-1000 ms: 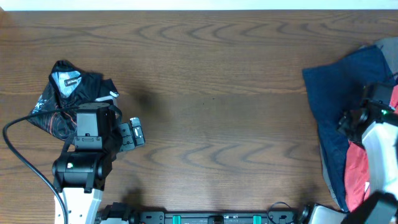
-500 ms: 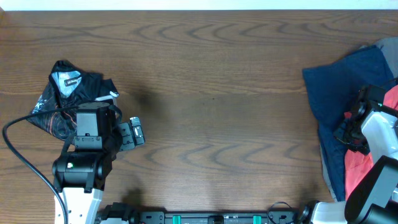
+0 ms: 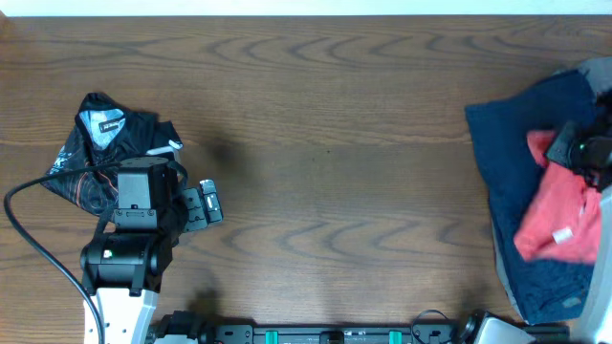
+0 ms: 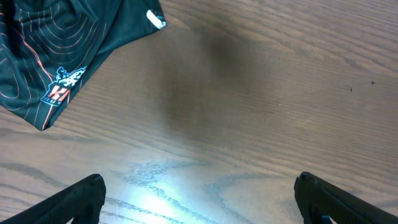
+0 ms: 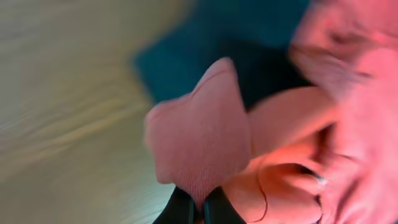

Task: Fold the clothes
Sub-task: 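Reach the right gripper into the right pile and grasp the orange t-shirt, then lift the orange t-shirt with the right gripper and drag it to table center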

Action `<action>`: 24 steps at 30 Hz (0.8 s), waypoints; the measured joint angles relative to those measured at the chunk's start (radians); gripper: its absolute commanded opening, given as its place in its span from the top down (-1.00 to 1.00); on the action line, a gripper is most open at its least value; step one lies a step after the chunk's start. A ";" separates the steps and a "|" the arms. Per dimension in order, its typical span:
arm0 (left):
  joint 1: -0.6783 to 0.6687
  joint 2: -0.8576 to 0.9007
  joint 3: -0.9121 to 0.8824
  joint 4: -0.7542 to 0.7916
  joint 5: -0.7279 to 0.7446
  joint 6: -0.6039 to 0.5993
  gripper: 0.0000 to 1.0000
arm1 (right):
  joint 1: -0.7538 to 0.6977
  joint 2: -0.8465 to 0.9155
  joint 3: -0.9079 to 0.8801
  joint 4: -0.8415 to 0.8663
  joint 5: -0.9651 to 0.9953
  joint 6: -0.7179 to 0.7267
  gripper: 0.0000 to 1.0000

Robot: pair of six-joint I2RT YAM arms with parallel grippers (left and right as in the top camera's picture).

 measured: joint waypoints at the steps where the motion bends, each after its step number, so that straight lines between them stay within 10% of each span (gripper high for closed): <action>1: 0.000 0.000 0.000 0.000 0.000 0.000 -0.96 | 0.013 -0.011 0.002 0.007 -0.051 -0.031 0.97; 10: 0.000 0.000 0.000 0.000 0.000 0.000 -0.96 | 0.138 -0.082 0.068 0.280 -0.431 -0.099 0.96; 24: 0.000 0.000 0.000 0.009 0.000 0.000 -0.96 | 0.549 0.007 0.036 0.074 -0.442 -0.099 0.95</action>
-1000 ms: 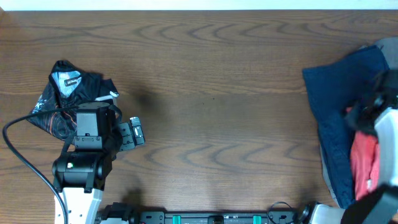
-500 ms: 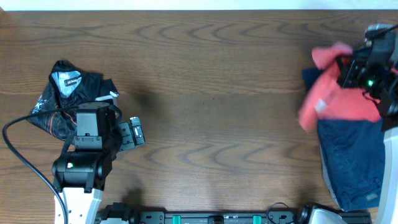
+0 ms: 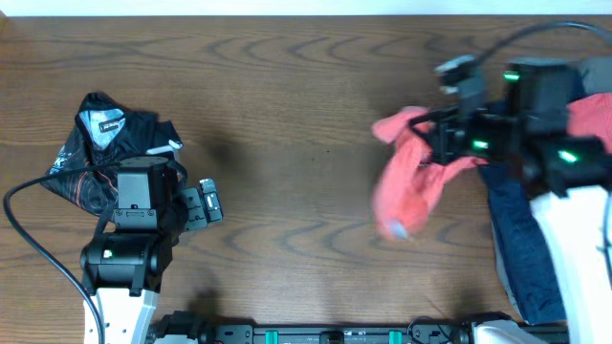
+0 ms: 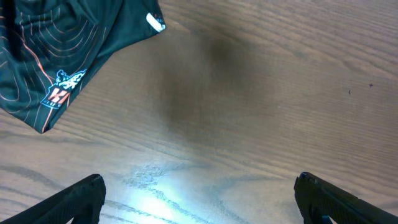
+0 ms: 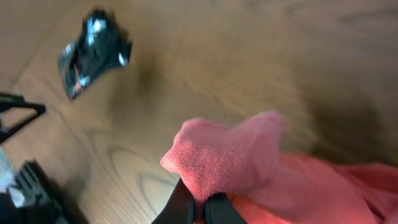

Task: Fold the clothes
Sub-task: 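Lift the orange t-shirt with the right gripper and drag it to table center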

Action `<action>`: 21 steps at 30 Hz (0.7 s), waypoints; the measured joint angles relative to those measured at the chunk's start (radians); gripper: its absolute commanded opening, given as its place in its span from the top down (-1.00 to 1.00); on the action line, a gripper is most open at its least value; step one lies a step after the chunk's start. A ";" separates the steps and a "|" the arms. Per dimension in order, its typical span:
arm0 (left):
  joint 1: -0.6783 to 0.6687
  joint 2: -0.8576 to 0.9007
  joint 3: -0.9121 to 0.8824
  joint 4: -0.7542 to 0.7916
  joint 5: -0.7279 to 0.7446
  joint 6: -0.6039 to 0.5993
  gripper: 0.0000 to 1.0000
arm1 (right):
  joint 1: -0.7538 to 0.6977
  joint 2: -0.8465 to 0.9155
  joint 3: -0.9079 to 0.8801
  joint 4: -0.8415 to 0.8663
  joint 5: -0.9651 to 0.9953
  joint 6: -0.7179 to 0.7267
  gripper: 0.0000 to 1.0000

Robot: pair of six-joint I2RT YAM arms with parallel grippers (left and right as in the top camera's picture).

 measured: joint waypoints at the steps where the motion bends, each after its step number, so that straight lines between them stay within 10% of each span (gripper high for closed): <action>1: 0.000 0.000 0.000 0.002 0.000 0.000 -0.96 | 0.028 0.027 -0.004 0.023 0.009 0.000 0.95; 11: 0.000 0.000 0.000 0.014 0.000 0.000 -0.96 | 0.279 0.259 -0.005 0.352 0.038 0.065 0.95; 18: 0.000 0.000 0.000 0.043 0.000 -0.051 -0.96 | 0.410 0.282 -0.005 0.257 0.208 0.114 -0.78; 21: 0.000 0.003 0.000 0.081 0.003 -0.127 -0.96 | 0.389 0.281 -0.005 0.208 0.389 0.200 -0.94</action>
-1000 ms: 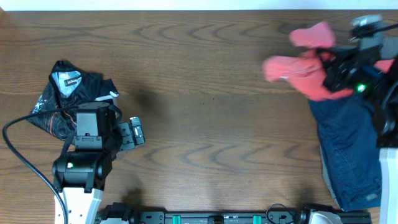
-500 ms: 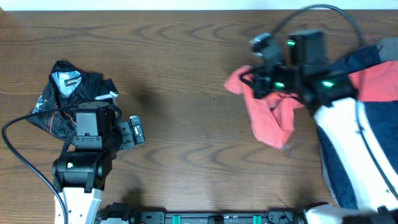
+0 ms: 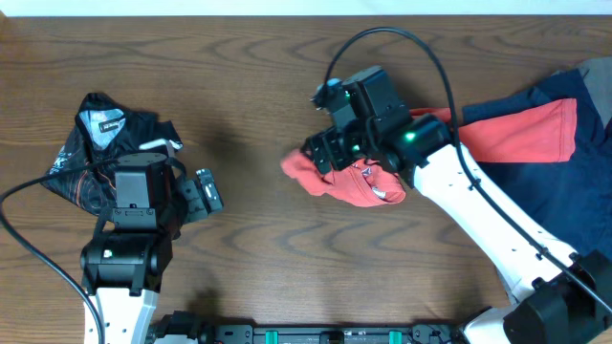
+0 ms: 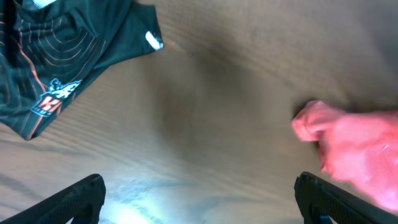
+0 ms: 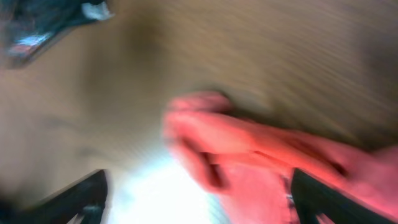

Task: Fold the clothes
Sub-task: 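Lift the orange t-shirt with the right gripper and drag it to table center, then grasp the t-shirt's left end with the left gripper and pull it left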

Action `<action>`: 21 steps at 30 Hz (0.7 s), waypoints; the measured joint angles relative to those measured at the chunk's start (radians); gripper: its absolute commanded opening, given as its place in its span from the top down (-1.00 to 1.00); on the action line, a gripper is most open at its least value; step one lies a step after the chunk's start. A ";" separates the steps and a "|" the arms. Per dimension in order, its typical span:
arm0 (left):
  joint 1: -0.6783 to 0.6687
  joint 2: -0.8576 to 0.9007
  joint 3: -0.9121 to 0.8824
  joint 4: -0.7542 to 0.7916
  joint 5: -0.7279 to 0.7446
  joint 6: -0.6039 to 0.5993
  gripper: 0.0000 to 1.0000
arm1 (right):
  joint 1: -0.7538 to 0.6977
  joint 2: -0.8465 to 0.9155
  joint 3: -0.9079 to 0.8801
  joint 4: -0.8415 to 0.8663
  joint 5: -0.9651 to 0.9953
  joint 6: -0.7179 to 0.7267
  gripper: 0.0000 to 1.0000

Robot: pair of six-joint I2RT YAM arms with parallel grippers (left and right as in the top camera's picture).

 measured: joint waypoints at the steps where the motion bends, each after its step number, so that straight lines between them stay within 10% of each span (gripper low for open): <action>1: 0.000 0.002 0.000 0.011 0.001 -0.029 -0.96 | -0.014 0.000 0.000 -0.016 0.048 0.023 -0.93; 8: -0.001 0.093 0.000 0.129 0.123 -0.146 -0.95 | -0.153 -0.002 0.000 -0.196 0.202 0.119 -0.47; 21: -0.220 0.577 0.000 0.359 0.388 -0.176 -0.79 | -0.314 -0.002 -0.001 -0.407 0.297 0.189 -0.99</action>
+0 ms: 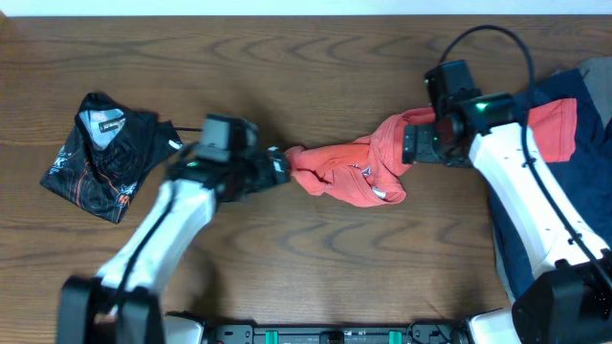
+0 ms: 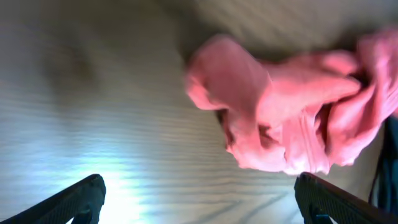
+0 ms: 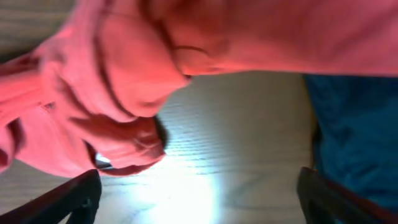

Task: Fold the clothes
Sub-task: 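Grasp the t-shirt's left end with the left gripper and pull it left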

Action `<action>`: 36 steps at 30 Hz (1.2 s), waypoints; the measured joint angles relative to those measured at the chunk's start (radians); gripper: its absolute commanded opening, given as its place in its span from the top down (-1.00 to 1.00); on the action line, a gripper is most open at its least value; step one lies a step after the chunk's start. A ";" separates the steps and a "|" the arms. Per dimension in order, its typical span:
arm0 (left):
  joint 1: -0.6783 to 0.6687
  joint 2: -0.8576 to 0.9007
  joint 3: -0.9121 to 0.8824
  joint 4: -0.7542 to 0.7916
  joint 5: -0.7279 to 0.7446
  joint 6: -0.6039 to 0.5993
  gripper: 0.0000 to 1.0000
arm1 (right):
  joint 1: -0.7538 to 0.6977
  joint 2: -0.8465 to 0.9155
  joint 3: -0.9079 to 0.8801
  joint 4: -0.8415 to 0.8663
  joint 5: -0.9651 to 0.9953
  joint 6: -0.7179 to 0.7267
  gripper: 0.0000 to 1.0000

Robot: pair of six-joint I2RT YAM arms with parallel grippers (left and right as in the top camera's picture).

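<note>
A crumpled red garment (image 1: 349, 172) lies at the table's middle, one part stretching right to the pile (image 1: 550, 124). It also shows in the left wrist view (image 2: 280, 118) and the right wrist view (image 3: 112, 87). My left gripper (image 1: 274, 167) stands open at the garment's left end, nothing between its fingers (image 2: 68, 202). My right gripper (image 1: 413, 145) is open over the garment's right side, empty. A folded black patterned garment (image 1: 105, 158) rests at the left.
A dark blue garment (image 1: 555, 220) lies heaped at the table's right edge, also seen in the right wrist view (image 3: 354, 137). Bare wooden table (image 1: 316, 76) stretches behind and in front of the red garment.
My left arm has swung right from beside the black garment to the red garment's left end. My right gripper has moved right, from the garment's left part to its right side, still open.
My right gripper was shut on the red garment at the pile on the right. Then it held it over the table's right half. Then it stood open with the garment lying at the middle. Now both grippers stand open at the garment's two ends.
</note>
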 measured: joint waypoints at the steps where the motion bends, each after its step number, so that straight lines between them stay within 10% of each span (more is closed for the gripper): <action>1: -0.026 0.040 0.000 0.029 0.009 -0.007 -0.59 | -0.009 0.000 0.000 -0.003 -0.002 0.000 -0.99; 7: -0.124 0.203 0.000 0.240 0.033 -0.015 0.88 | -0.015 0.000 0.000 -0.024 -0.024 0.001 -0.99; 23: 0.196 0.166 0.198 0.261 -0.056 0.072 0.88 | -0.055 0.000 0.000 -0.047 -0.027 0.001 -0.99; 27: 0.303 0.150 0.286 0.236 -0.077 0.081 -0.96 | -0.056 0.000 0.000 -0.047 -0.027 0.001 -0.98; 36: 0.237 0.147 0.302 0.144 -0.024 0.097 -0.96 | -0.056 0.000 0.000 -0.046 -0.028 0.001 -0.98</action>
